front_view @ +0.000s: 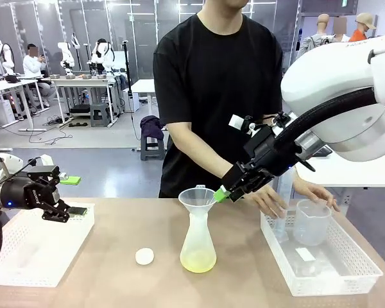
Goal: Prepare the solutions needed for the experiment.
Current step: Once the solution is in the Big flask , pick up the Plastic Funnel and place it back into the right Organizing basket.
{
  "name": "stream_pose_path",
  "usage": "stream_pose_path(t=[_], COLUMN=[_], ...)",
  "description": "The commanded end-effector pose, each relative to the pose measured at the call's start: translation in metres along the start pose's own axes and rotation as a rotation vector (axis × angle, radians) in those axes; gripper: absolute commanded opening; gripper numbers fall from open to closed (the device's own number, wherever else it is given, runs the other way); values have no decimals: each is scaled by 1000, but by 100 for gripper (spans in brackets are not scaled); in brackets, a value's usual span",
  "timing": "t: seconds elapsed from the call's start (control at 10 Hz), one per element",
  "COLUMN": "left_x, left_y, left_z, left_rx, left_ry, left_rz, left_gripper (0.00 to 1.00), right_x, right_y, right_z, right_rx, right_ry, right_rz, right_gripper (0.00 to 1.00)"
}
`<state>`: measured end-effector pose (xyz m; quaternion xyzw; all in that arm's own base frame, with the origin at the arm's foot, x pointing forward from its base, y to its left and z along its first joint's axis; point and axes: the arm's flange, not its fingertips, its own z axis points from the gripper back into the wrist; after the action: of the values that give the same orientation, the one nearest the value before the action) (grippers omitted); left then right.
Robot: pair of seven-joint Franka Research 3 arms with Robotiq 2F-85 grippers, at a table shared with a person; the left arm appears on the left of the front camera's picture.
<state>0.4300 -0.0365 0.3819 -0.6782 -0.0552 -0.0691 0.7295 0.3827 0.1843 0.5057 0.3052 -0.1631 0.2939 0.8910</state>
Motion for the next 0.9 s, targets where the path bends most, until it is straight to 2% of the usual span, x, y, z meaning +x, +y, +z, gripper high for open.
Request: stream_pose_path(t=[0.0,0.2,0.3,0.5,0.8], left_x=[1,1,1,1,1], left_y=[-2,-2,-2,-2,-2], left_z=[-1,-1,-1,-1,-1], left_rx=[-11,-11,-11,-11,-11], left_ry=[-9,-9,-9,-9,-9], left_rz=[-11,-11,-11,-11,-11], left_gripper=[100,100,100,100,100], right_x=[-1,0,8,28,45], right_y=[-6,-5,4,10,9], right_z=[5,3,-2,-5,-13], right_rx=[-54,-17,-70,-121,-187], right_ry=[-11,-5,-70,-60,2], right_rz=[-15,1,-91,-262,-375], right_gripper=[63,63,63,63,63])
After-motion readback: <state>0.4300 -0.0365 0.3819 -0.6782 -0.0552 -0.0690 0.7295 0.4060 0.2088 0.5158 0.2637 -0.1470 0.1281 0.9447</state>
